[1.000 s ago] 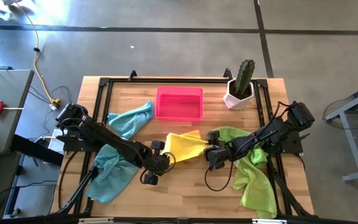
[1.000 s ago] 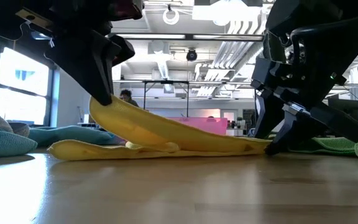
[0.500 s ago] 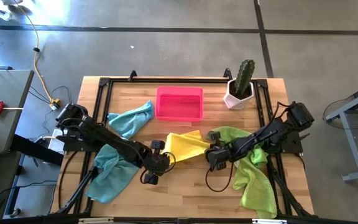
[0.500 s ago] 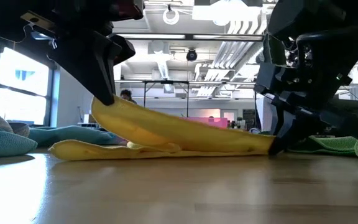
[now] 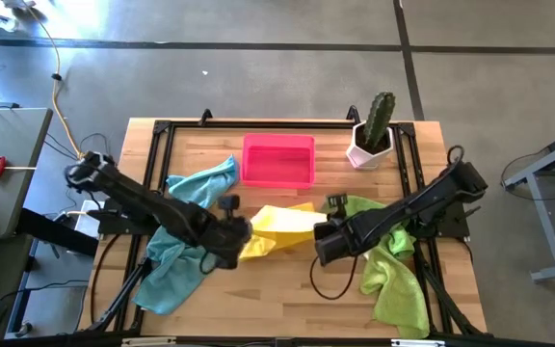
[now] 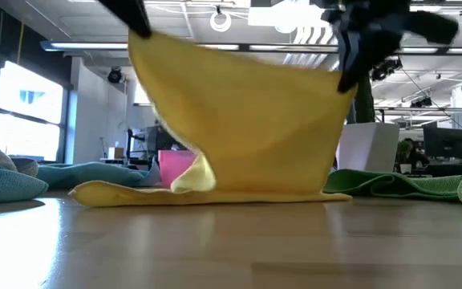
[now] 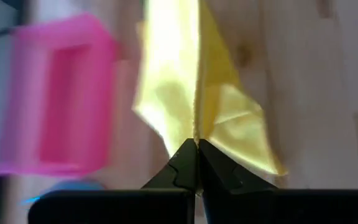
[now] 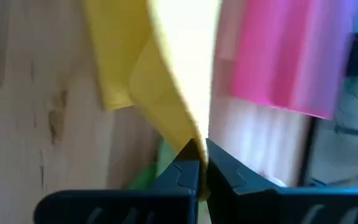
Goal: Fold microfiber towels
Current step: Fold the yellow microfiber cloth
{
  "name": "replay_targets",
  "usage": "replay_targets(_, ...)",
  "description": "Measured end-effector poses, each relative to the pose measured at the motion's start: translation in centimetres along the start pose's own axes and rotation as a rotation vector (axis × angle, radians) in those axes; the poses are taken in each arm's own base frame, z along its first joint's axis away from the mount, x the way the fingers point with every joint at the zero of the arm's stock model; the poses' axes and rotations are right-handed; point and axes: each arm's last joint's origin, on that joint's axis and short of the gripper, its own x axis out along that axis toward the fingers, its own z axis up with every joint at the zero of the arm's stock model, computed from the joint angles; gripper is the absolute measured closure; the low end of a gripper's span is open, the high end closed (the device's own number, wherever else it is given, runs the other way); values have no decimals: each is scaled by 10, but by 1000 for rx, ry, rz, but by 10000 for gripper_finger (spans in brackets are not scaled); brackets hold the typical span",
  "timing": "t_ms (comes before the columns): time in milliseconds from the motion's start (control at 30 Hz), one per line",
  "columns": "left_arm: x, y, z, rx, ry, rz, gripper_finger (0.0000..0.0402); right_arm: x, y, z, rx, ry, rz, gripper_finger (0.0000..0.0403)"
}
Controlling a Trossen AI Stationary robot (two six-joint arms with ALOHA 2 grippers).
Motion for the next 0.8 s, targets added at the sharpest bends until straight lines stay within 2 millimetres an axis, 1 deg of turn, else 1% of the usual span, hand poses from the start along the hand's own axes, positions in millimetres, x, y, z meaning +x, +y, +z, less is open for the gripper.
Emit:
replay_targets(67,-18,10,5,-24,-54,38,401,-16,-11,2,8,17,-32,401)
replay_targets(167,-43,26,7,-48,-106,69,401,-41,-29,7,60,-4,-75,402)
replay_targets(300,-72,44,9,-48,-208,111,401,-73,-52,11,149,-60,-158,402)
replay_targets(400,-89,55,9,-61,-269,170,401,-92,-66,12,202,-104,-162,402)
replay_targets(533,-107,65,11,-100,-326,141,401,-112,-79,15,206,-165,-129,402)
replay_targets(633,-120,71,14,-84,-362,108,401,-125,-89,16,219,-214,-163,402)
replay_targets(800,-138,83,19,-52,-414,227,401,-139,-101,15,213,-266,-247,402)
